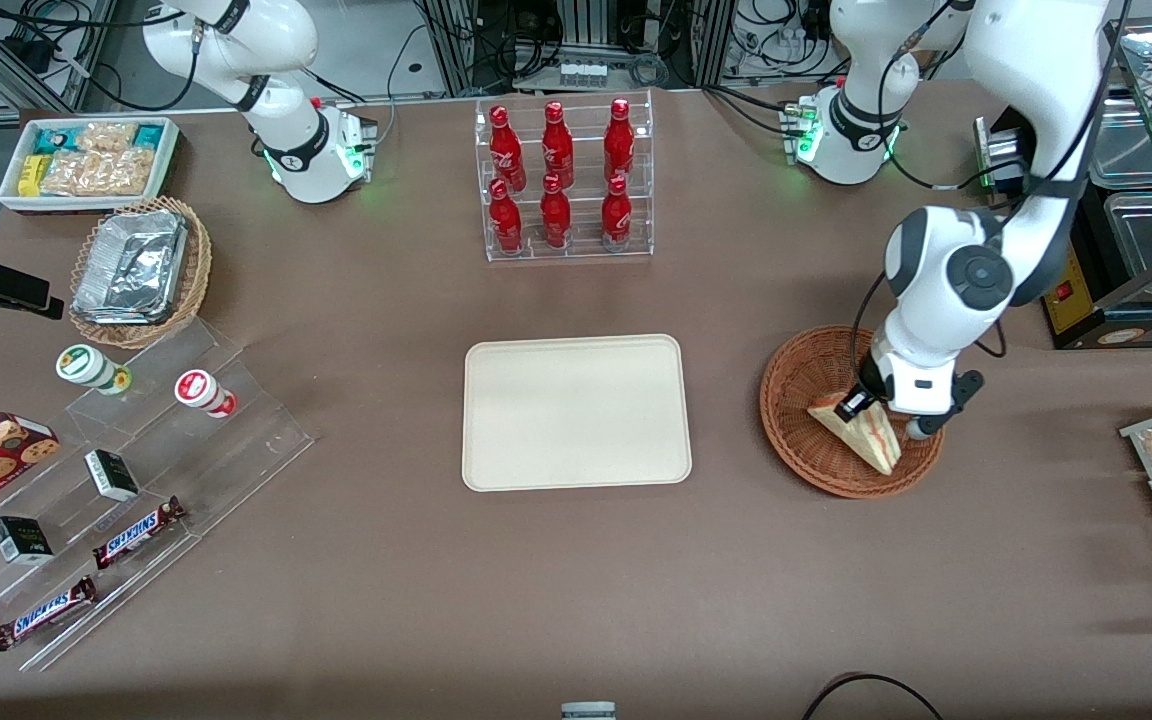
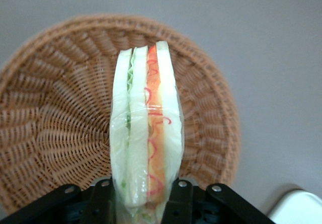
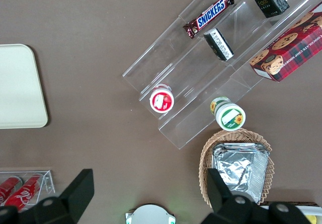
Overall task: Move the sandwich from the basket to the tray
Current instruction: 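Lift the sandwich and carry it with the left gripper over the cream tray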
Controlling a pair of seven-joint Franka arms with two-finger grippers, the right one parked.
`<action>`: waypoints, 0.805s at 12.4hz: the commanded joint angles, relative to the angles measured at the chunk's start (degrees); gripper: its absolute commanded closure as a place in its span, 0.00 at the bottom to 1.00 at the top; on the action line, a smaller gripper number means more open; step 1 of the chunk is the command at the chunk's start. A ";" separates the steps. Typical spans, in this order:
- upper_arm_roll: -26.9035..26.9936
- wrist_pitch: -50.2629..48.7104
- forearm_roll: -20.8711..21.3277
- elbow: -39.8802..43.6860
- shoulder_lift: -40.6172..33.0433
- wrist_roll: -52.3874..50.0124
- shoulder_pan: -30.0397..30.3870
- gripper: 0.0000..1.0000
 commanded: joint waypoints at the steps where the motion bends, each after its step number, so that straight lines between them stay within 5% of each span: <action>1: -0.95 -19.27 2.42 14.08 -3.11 -0.41 -0.84 1.00; 4: -3.50 -29.96 2.25 28.00 0.05 -0.75 -6.70 1.00; 10: -3.59 -30.42 2.51 34.62 8.30 1.61 -21.47 1.00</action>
